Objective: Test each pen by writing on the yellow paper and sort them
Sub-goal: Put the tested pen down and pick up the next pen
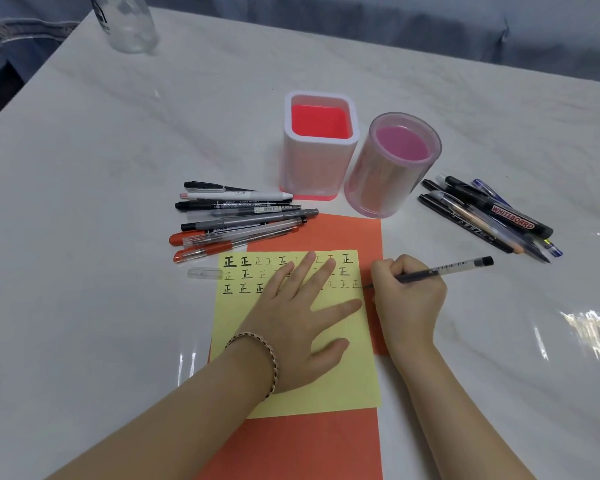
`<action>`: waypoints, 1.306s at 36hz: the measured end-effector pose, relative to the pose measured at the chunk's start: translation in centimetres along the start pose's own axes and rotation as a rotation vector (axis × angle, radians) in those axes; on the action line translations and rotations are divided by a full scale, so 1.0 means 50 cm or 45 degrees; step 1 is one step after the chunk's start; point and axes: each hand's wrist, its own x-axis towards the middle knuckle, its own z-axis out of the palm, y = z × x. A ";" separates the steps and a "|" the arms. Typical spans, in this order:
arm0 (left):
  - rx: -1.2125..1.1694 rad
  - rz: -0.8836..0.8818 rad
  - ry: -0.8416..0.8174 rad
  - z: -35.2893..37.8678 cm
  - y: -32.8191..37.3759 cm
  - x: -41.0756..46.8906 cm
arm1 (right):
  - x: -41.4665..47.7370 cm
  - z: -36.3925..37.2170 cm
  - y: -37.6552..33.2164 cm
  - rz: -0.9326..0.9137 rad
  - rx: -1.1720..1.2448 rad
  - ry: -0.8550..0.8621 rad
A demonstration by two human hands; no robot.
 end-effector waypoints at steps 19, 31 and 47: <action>-0.159 -0.067 0.305 -0.032 -0.013 -0.005 | -0.028 -0.041 -0.029 0.078 0.208 -0.134; 0.201 -0.453 0.384 -0.100 -0.150 -0.078 | -0.040 -0.071 -0.054 0.085 0.177 -0.354; -0.997 -0.554 0.501 -0.171 -0.004 -0.068 | -0.074 -0.094 -0.174 0.330 0.698 -0.624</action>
